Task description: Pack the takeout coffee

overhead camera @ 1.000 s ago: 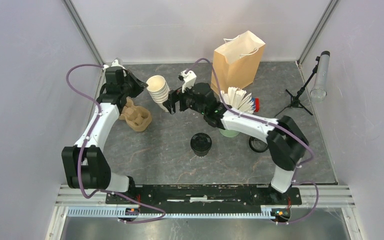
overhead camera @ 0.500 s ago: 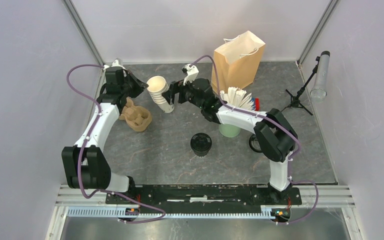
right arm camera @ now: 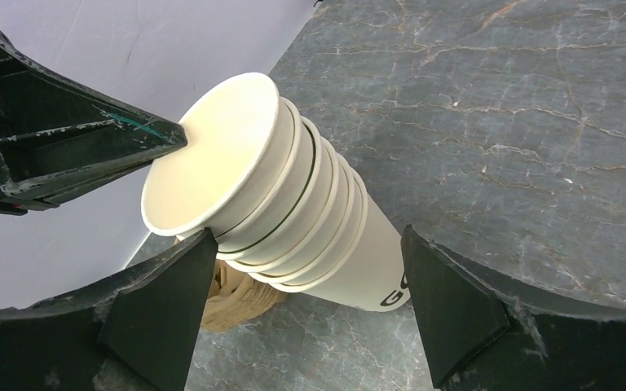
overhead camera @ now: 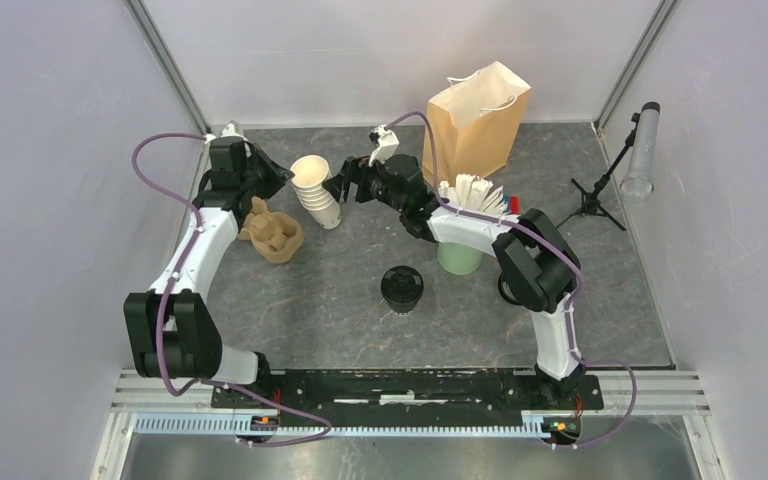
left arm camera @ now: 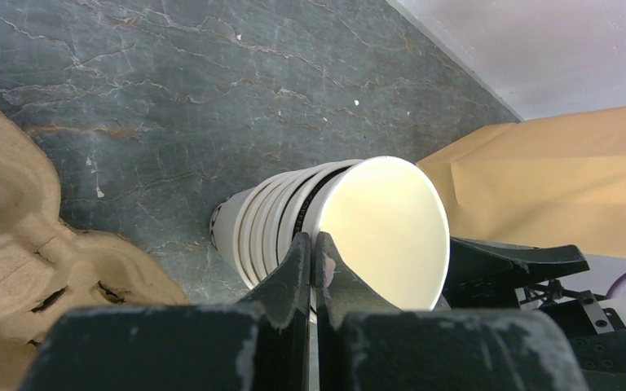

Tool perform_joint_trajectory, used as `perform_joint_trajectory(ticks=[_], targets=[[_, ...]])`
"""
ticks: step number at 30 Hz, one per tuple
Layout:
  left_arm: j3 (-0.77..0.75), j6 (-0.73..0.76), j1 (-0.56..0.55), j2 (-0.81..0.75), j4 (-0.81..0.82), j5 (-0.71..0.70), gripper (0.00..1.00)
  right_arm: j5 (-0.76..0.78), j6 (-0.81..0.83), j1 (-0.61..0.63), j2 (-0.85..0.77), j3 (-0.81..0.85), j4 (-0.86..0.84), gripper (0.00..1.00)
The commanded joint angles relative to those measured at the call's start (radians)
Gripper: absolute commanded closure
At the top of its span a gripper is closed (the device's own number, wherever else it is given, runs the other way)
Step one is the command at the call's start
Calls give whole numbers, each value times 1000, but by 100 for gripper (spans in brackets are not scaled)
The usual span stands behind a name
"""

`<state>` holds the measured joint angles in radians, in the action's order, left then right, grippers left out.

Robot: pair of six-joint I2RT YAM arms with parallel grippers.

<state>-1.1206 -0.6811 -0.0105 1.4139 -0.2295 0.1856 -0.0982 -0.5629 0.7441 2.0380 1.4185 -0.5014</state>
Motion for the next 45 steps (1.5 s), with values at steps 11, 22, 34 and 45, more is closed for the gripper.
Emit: perform_joint_trajectory(ticks=[11,22,34,45], targets=[[-22,-124,1,-33,84,79,98,12,-51,0,74,89,23,11],[-66,-164,9,-12,96,69,98,8,-14,0,88,115,39,12],[-210,-66,8,-67,-14,-10,98,-34,24,0,65,166,64,12],[-214,35,6,-227,-199,91,98,-113,131,0,-115,97,167,10]])
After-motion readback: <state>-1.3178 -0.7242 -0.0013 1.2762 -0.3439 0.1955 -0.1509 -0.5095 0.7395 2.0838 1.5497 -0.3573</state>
